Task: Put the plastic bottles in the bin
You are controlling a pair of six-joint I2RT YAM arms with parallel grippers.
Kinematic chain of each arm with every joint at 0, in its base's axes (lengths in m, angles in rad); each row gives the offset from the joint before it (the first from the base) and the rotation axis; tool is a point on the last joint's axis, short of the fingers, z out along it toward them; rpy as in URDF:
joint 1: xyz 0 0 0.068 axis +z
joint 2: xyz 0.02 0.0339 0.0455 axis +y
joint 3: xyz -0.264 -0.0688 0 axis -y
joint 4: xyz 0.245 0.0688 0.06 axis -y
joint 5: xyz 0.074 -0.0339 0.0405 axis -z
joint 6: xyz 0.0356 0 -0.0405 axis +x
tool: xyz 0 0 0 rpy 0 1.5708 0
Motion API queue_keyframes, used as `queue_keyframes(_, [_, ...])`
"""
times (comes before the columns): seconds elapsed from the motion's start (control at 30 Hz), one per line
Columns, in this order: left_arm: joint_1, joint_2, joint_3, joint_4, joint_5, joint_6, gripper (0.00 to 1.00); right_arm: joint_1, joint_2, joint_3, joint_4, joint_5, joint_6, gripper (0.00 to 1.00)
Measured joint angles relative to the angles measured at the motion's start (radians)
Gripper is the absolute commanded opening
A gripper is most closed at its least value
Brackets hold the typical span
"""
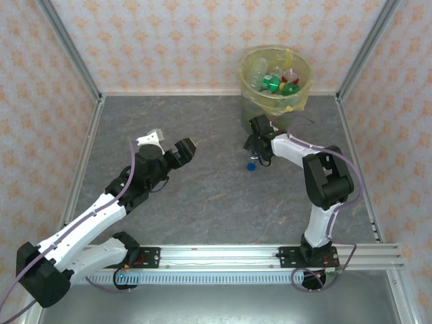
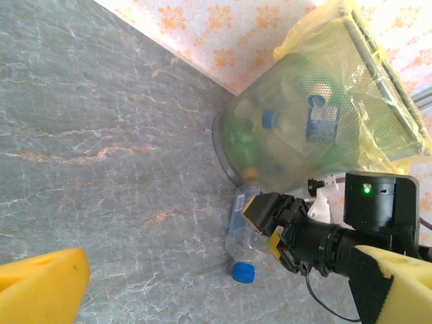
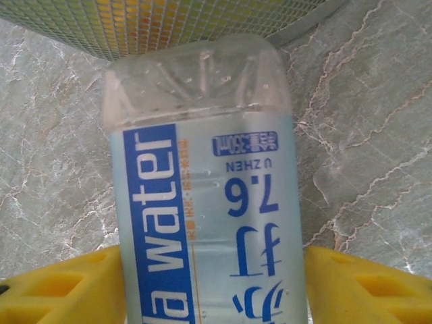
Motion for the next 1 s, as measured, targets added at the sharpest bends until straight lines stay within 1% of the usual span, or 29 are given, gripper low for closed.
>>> queue_keyframes(0.07, [0.007, -0.007, 0.000, -0.005, -0.006, 0.000, 0.99, 0.003, 0.000, -0.004, 0.004, 0.004, -0.002, 0.57])
queue_keyframes(0.2, [0.012, -0.008, 0.000, -0.011, -0.006, 0.001, 0.99, 0.009, -0.042, -0.056, 0.019, 0.014, -0.006, 0.56])
queue_keyframes(0.3, [0.013, 0.000, 0.000, -0.011, -0.006, 0.007, 0.99, 0.011, -0.105, -0.131, 0.016, 0.015, -0.005, 0.56])
queue_keyframes(0.43, [0.013, 0.026, 0.000, -0.010, -0.005, 0.011, 0.99, 0.025, -0.216, -0.250, 0.003, 0.015, -0.002, 0.56])
queue_keyframes(0.63, [0.013, 0.069, 0.002, -0.010, 0.006, 0.018, 0.99, 0.082, -0.410, -0.423, -0.042, 0.000, 0.023, 0.57])
queue_keyframes(0.7, [0.014, 0.080, 0.003, -0.003, 0.014, 0.018, 0.99, 0.090, -0.471, -0.469, -0.058, -0.011, 0.033, 0.59])
queue_keyframes(0.8, [0.014, 0.099, 0.006, 0.003, 0.024, 0.018, 0.99, 0.089, -0.538, -0.515, -0.084, -0.020, 0.041, 0.66])
queue_keyframes(0.87, [0.014, 0.111, 0.009, 0.006, 0.029, 0.018, 0.99, 0.089, -0.552, -0.521, -0.104, -0.023, 0.037, 0.72])
queue_keyframes(1.0, [0.014, 0.129, 0.020, 0.012, 0.048, 0.019, 0.99, 0.089, -0.537, -0.505, -0.138, -0.019, 0.014, 0.76])
